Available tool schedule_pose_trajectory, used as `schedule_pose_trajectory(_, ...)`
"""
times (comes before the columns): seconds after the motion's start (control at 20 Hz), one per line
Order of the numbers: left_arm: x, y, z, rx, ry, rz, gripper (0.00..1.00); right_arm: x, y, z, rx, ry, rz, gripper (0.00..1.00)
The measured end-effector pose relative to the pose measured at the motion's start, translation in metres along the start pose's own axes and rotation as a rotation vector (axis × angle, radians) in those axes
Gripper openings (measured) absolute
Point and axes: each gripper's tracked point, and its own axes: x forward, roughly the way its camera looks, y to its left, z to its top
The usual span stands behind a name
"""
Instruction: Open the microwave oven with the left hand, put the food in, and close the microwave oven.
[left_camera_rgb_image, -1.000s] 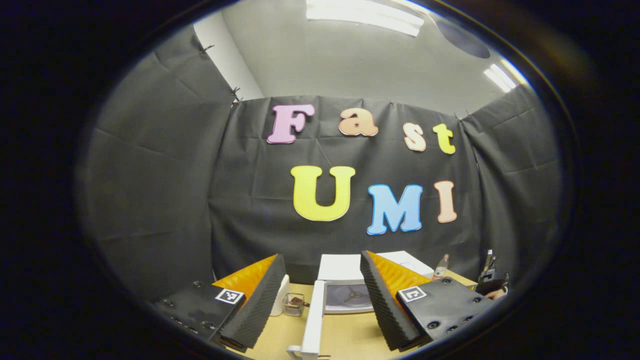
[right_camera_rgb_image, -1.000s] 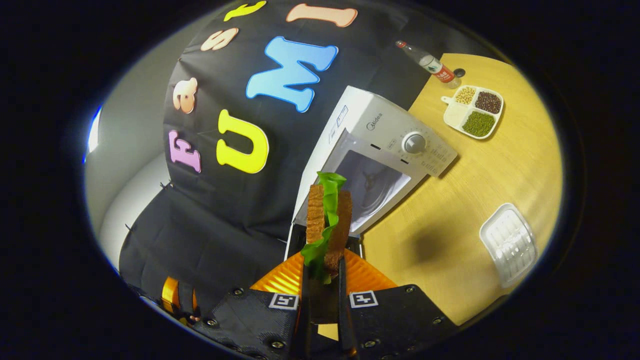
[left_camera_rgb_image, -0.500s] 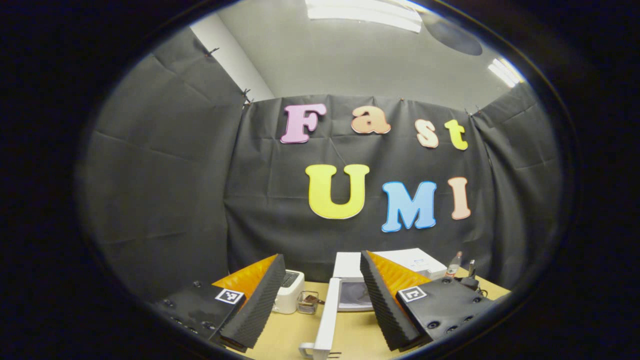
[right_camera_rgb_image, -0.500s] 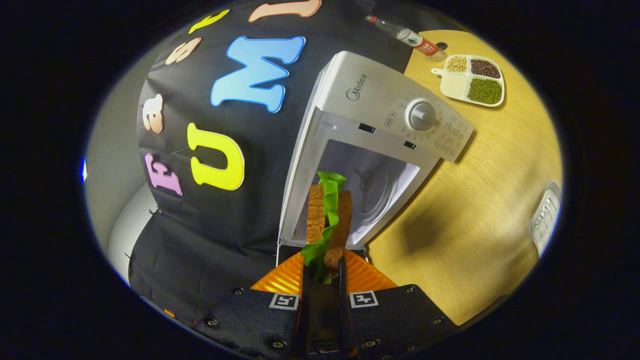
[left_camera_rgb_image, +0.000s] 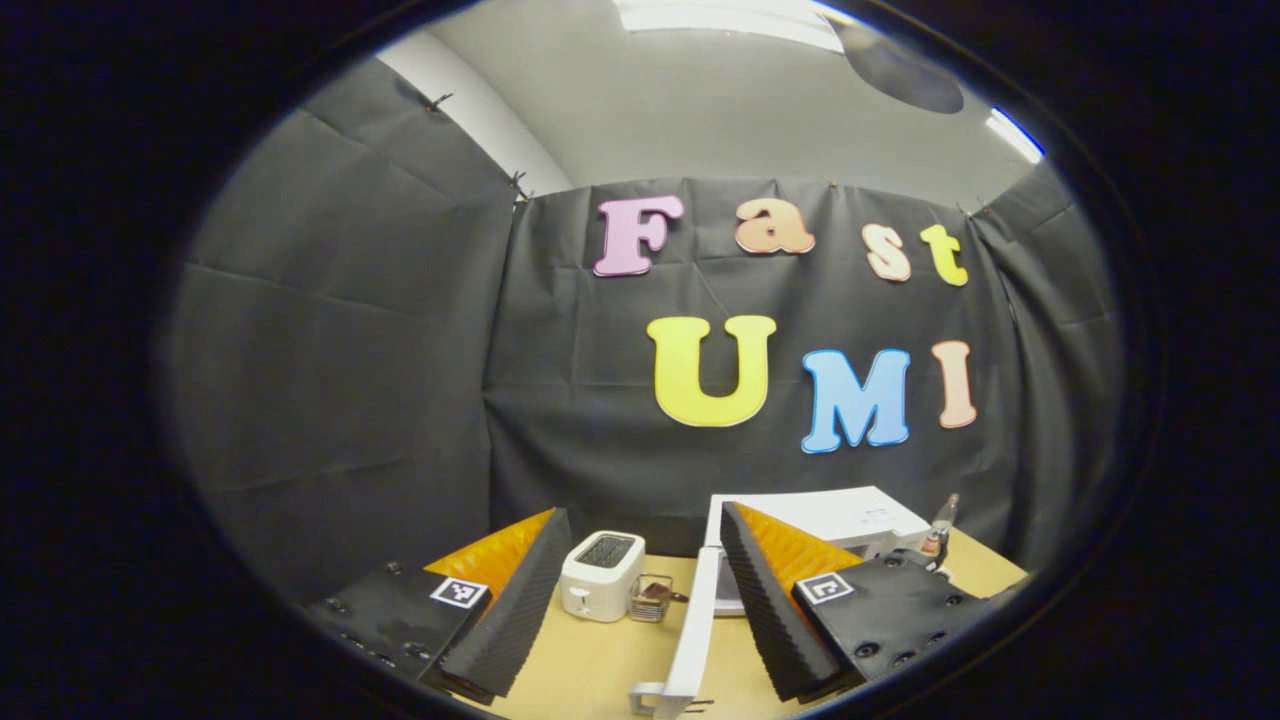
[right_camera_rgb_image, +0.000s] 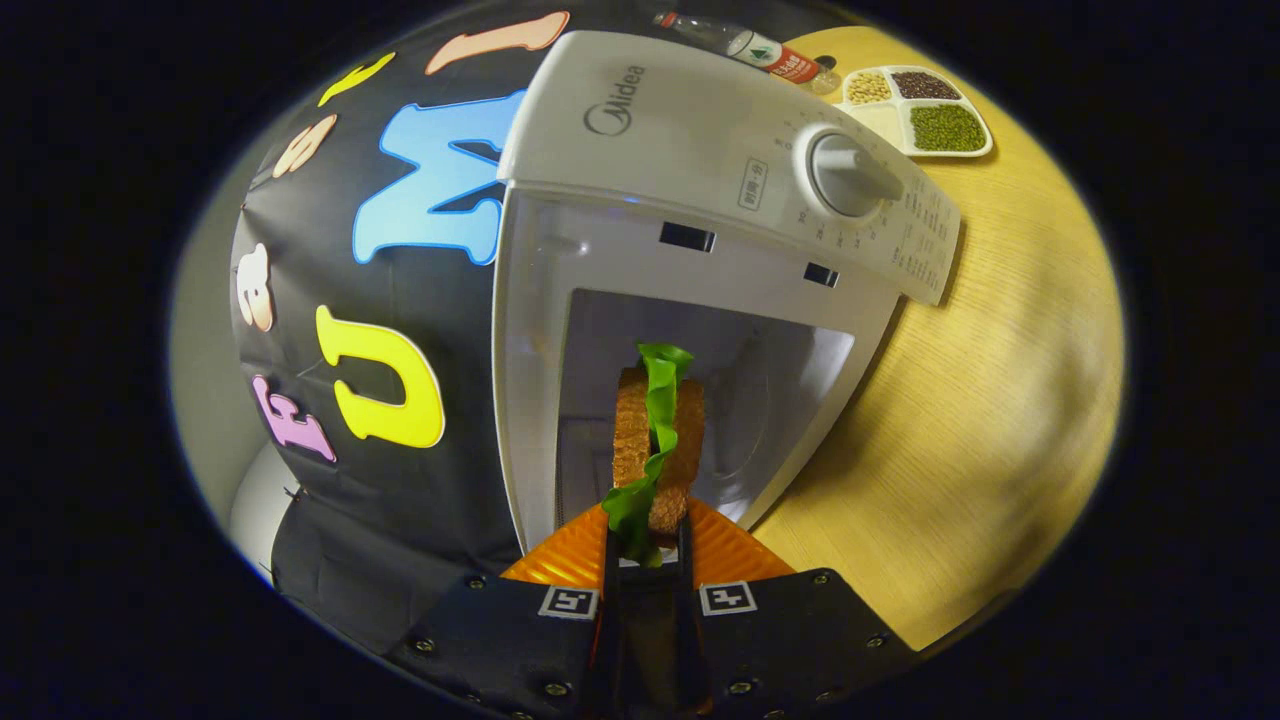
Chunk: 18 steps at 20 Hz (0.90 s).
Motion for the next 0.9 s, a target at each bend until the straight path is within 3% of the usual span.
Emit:
schedule_pose_trajectory(0.4, 0.005, 0.023, -0.008, 0.002, 0.019, 0.061, 0.96, 0.048, -0.017, 0.004, 0.091, -0.085, -0.051, 0.22)
schedule_pose_trajectory(0.9, 0.030, 0.032, -0.026, 0.006, 0.057, 0.060, 0.96, 0.116, -0.034, -0.002, 0.206, -0.250, -0.153, 0.23)
